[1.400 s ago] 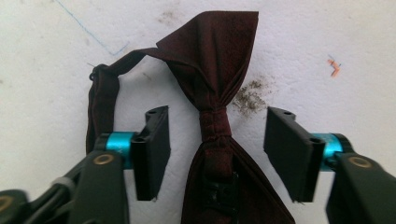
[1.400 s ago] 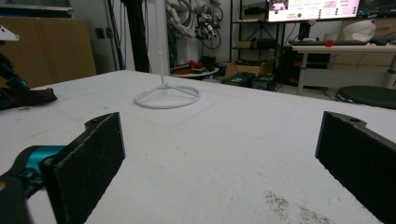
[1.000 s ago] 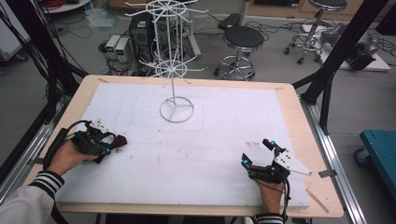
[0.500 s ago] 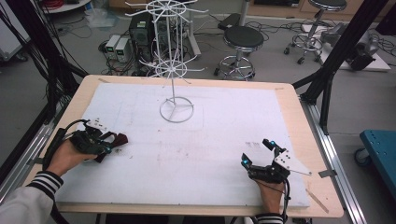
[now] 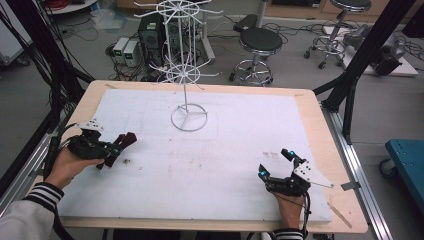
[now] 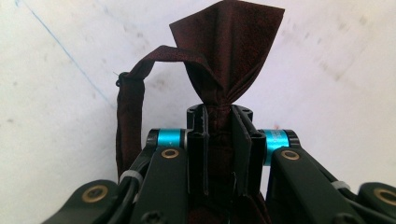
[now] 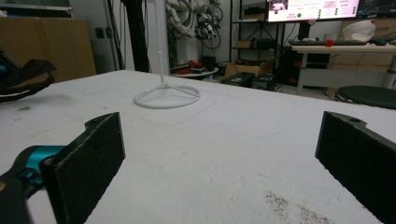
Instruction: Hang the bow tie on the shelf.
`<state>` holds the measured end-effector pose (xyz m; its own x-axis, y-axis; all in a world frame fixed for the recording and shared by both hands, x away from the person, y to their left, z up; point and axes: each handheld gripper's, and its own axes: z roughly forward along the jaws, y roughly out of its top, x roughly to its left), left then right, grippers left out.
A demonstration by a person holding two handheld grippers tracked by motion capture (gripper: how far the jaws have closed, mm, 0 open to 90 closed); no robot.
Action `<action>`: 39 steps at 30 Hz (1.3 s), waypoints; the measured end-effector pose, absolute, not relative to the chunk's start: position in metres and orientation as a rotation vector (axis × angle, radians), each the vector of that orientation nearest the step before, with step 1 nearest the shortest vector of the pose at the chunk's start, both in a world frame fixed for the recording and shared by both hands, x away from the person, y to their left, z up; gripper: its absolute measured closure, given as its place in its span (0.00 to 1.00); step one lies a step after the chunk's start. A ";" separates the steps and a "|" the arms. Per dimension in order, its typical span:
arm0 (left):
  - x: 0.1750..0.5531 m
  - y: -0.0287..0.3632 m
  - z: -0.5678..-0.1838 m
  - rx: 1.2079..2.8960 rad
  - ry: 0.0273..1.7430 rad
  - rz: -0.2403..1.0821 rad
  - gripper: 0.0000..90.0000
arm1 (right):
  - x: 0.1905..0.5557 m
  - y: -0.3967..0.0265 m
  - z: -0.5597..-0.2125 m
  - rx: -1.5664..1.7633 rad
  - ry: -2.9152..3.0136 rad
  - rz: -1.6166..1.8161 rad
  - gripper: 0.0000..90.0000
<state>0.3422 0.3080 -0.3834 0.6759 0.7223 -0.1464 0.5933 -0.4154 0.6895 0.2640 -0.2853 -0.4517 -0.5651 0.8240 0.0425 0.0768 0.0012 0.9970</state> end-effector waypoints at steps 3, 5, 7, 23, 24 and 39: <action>0.342 0.310 -0.380 2.102 1.004 0.220 0.86 | 0.264 -0.285 -0.452 0.935 1.690 1.622 0.01; 0.342 0.311 -0.377 2.069 1.001 0.223 0.86 | 0.264 -0.285 -0.452 0.935 1.690 1.622 0.01; 0.341 0.311 -0.374 2.042 0.991 0.247 0.86 | 0.264 -0.285 -0.452 0.935 1.690 1.620 0.01; 0.350 0.304 -0.341 1.918 0.928 0.323 0.86 | 0.264 -0.285 -0.452 0.938 1.697 1.615 0.01; 0.351 0.302 -0.338 1.915 0.921 0.333 0.86 | 0.264 -0.285 -0.452 0.938 1.697 1.615 0.01; 0.364 0.282 -0.297 1.860 0.852 0.414 0.86 | 0.263 -0.285 -0.452 0.941 1.699 1.619 0.01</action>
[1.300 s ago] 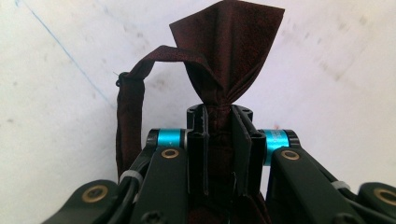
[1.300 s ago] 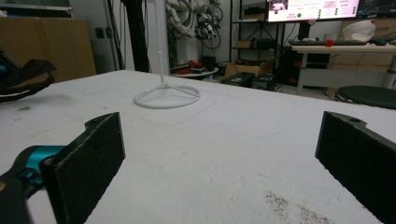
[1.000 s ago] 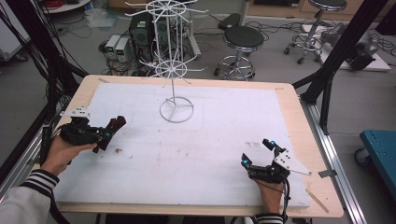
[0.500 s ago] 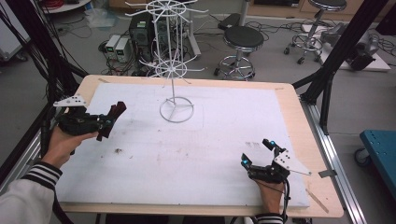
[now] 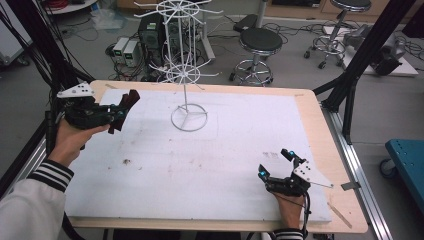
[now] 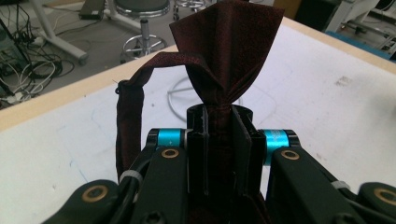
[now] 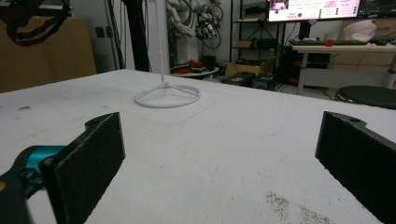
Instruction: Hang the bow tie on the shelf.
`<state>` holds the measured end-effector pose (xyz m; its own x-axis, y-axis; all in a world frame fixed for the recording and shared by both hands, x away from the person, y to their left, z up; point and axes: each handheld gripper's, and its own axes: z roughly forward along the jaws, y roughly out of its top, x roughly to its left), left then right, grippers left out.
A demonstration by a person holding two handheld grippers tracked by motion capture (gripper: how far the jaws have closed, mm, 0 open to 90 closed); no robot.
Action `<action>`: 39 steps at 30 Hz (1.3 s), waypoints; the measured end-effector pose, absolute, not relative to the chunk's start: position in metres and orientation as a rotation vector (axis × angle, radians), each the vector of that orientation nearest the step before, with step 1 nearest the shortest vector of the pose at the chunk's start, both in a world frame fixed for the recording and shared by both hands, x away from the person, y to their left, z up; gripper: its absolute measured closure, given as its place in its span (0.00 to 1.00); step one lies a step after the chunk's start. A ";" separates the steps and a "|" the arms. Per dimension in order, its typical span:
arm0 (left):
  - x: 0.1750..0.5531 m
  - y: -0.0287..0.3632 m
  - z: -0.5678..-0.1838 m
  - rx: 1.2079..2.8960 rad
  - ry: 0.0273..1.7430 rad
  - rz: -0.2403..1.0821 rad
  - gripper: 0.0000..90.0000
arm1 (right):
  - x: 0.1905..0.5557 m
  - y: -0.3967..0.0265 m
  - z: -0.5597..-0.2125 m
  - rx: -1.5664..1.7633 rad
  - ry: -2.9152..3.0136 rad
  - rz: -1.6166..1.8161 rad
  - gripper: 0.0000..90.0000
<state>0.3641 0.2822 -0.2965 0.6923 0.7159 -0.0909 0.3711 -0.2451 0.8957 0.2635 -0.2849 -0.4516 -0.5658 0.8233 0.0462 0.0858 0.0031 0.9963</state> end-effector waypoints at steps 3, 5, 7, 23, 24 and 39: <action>0.367 0.279 -0.292 1.862 0.843 0.426 0.86 | 0.263 -0.285 -0.452 0.942 1.699 1.619 0.01; 0.369 0.277 -0.288 1.859 0.835 0.430 0.86 | 0.264 -0.285 -0.452 0.937 1.700 1.618 0.01; 0.371 0.274 -0.284 1.857 0.828 0.436 0.86 | 0.263 -0.285 -0.452 0.937 1.701 1.618 0.01; 0.387 0.245 -0.262 1.852 0.768 0.465 0.86 | 0.264 -0.285 -0.452 0.939 1.697 1.620 0.01; 0.388 0.243 -0.262 1.848 0.769 0.463 0.86 | 0.264 -0.285 -0.452 0.939 1.697 1.620 0.01; 0.400 0.222 -0.269 1.848 0.750 0.450 0.86 | 0.264 -0.285 -0.452 0.939 1.697 1.620 0.01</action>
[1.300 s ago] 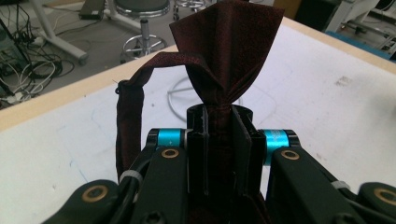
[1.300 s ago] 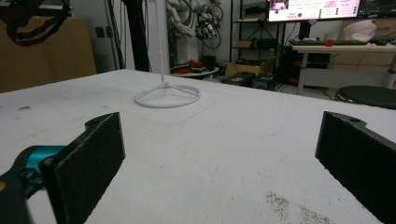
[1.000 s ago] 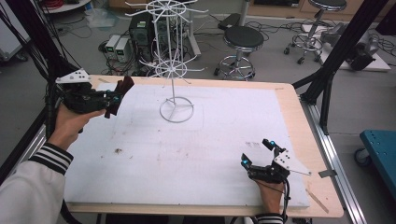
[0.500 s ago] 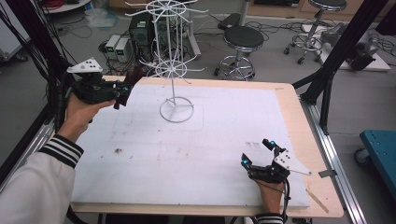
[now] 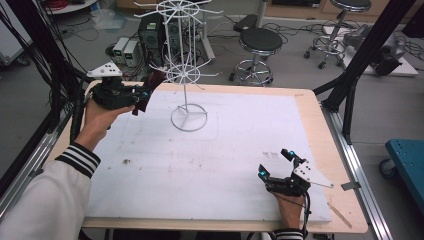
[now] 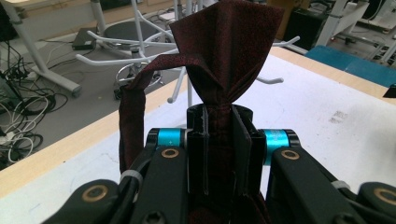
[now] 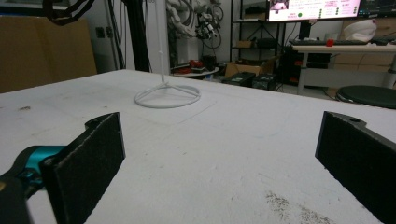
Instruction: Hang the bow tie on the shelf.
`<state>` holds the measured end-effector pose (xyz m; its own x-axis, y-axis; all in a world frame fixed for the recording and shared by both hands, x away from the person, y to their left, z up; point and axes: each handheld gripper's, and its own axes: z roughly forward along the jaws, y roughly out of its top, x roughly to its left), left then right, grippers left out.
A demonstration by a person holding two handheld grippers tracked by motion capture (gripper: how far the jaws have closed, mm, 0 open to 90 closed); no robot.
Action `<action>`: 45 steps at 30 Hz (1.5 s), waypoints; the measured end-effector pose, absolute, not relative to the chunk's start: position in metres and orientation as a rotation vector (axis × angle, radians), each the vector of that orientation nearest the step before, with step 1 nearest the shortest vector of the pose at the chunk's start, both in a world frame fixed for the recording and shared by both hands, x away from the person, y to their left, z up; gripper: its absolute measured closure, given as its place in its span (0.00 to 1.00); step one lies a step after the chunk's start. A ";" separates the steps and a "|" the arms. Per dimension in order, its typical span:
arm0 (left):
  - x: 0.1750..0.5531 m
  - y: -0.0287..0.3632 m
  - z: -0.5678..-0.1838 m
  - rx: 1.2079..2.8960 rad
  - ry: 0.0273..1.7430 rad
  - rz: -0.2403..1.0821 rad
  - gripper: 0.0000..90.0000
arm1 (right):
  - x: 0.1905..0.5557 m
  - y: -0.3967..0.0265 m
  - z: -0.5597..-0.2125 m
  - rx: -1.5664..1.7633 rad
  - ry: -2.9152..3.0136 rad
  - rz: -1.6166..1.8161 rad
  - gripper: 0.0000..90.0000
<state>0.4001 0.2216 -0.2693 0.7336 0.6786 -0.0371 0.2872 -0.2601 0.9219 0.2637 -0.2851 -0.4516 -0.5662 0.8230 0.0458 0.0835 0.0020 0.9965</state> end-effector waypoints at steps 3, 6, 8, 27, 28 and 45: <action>0.402 0.218 -0.272 1.857 0.747 0.446 0.86 | 0.264 -0.285 -0.452 0.938 1.696 1.620 0.01; 0.404 0.215 -0.274 1.855 0.745 0.442 0.86 | 0.264 -0.285 -0.452 0.941 1.696 1.627 0.01; 0.405 0.213 -0.276 1.861 0.740 0.447 0.86 | 0.264 -0.285 -0.452 0.943 1.697 1.627 0.01; 0.414 0.191 -0.295 1.892 0.729 0.431 0.86 | 0.264 -0.286 -0.452 0.937 1.695 1.623 0.01; 0.414 0.191 -0.295 1.886 0.728 0.428 0.86 | 0.264 -0.286 -0.452 0.937 1.694 1.623 0.01; 0.419 0.189 -0.315 1.914 0.777 0.411 0.86 | 0.264 -0.286 -0.452 0.943 1.694 1.623 0.01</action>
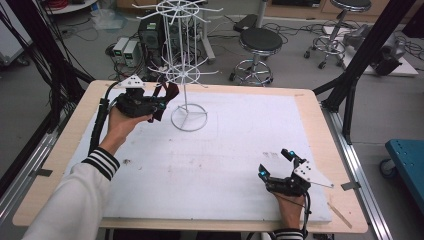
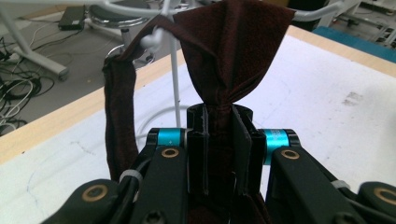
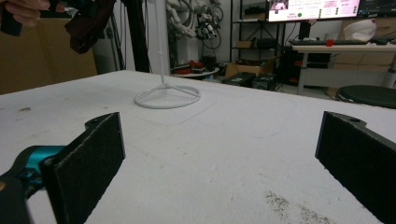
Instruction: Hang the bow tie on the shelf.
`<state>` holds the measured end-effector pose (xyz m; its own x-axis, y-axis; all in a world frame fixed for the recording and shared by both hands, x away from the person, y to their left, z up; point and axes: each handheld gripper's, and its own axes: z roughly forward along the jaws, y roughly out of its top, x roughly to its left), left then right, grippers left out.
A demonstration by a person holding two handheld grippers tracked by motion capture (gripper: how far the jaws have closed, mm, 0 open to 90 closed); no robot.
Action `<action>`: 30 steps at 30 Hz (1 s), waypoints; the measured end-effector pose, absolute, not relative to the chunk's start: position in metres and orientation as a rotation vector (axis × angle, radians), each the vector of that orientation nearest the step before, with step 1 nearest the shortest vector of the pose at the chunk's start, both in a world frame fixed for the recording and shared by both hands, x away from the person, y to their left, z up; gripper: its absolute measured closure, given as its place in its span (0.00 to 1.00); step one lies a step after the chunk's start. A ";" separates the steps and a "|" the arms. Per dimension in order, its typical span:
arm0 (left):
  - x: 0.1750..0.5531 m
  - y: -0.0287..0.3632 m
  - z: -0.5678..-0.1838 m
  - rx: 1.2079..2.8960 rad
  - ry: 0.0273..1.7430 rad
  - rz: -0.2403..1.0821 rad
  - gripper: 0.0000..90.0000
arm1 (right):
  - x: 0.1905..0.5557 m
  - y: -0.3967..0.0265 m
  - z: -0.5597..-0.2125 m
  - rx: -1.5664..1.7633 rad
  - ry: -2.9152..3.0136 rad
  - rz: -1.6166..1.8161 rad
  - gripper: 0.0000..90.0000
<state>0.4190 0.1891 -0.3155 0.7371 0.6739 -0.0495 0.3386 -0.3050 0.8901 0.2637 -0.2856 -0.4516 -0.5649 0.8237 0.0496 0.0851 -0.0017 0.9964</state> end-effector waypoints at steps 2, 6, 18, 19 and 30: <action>0.420 0.189 -0.316 1.920 0.780 0.413 0.85 | 0.264 -0.286 -0.452 0.937 1.694 1.623 0.01; 0.420 0.188 -0.317 1.915 0.790 0.408 0.85 | 0.264 -0.286 -0.452 0.945 1.695 1.628 0.01; 0.421 0.188 -0.320 1.946 0.803 0.379 0.09 | 0.264 -0.285 -0.452 0.939 1.695 1.620 0.01; 0.421 0.189 -0.319 1.940 0.802 0.375 0.08 | 0.264 -0.285 -0.452 0.938 1.696 1.618 0.01; 0.406 0.207 -0.310 1.908 0.774 0.404 0.02 | 0.263 -0.285 -0.452 0.938 1.700 1.618 0.01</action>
<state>0.4058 0.2068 -0.3096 0.7397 0.6706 -0.0559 0.3381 -0.2986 0.8925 0.2633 -0.2847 -0.4516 -0.5671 0.8225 0.0439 0.0844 0.0051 0.9964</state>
